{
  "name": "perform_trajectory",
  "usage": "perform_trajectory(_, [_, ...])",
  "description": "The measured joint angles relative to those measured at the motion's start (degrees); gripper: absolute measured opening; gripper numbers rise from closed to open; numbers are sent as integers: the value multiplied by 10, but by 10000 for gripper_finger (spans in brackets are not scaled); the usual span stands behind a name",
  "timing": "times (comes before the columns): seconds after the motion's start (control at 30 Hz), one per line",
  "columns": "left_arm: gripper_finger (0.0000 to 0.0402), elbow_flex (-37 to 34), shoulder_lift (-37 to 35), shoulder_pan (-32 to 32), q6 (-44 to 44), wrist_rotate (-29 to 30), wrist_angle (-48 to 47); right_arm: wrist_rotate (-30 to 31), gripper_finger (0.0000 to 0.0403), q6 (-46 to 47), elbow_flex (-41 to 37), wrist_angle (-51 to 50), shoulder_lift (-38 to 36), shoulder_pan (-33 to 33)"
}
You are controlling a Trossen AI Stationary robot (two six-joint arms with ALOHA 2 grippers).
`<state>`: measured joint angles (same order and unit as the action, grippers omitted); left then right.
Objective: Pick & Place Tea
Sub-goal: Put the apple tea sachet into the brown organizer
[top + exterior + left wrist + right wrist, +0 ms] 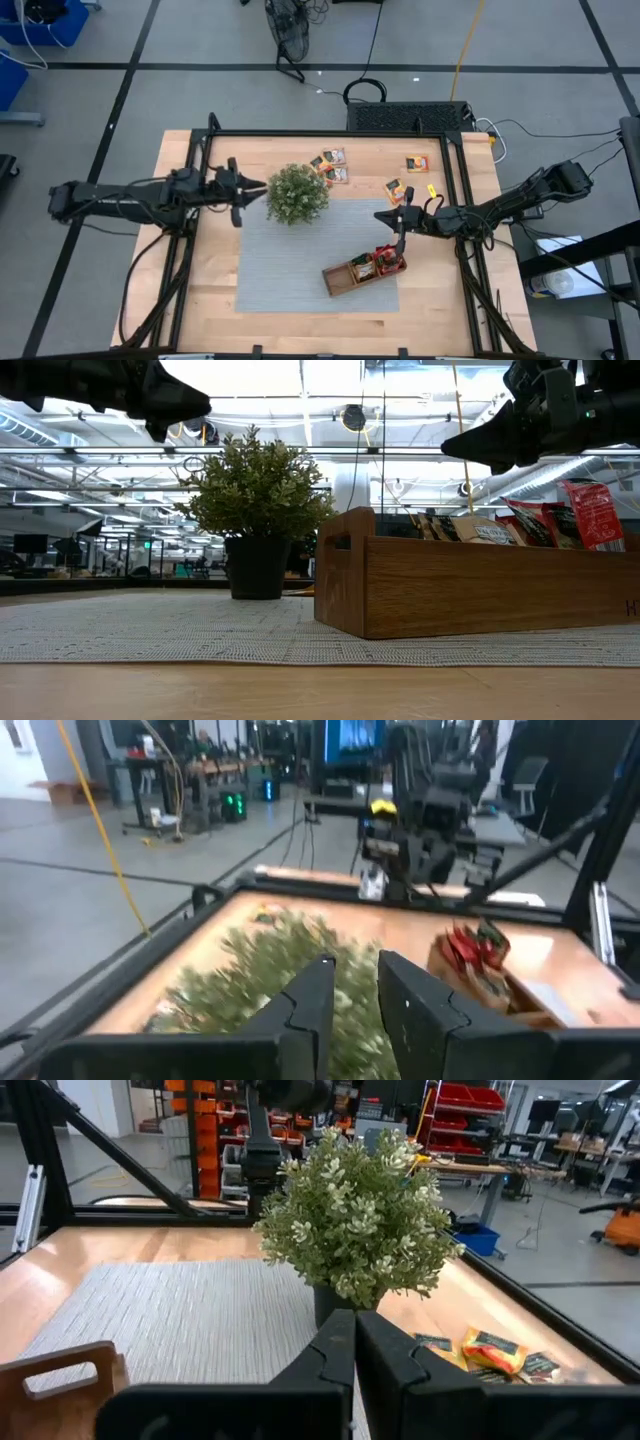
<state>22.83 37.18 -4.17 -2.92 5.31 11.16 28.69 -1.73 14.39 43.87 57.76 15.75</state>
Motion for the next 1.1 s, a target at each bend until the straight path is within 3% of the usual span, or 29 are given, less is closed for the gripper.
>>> perform_trajectory(0.23, [88, 0, -54, -54, 0, -25, -3, 0, 1, 0, 0, -6, 0, 0])
perform_trajectory(0.7, [88, 0, -49, -56, 2, -24, -4, 3, 1, -83, 0, -6, 0, -2])
perform_trajectory(0.9, [88, 0, -50, -56, 1, -23, -4, 86, 0, -154, 3, 97, 1, -68])
perform_trajectory(0.97, [88, 0, -49, -56, 1, -23, -4, 60, 0, -138, 20, 67, 1, -107])
perform_trajectory(1.1, [88, 0, -49, -56, 1, -23, -4, -80, 0, -55, 116, -159, 31, -194])
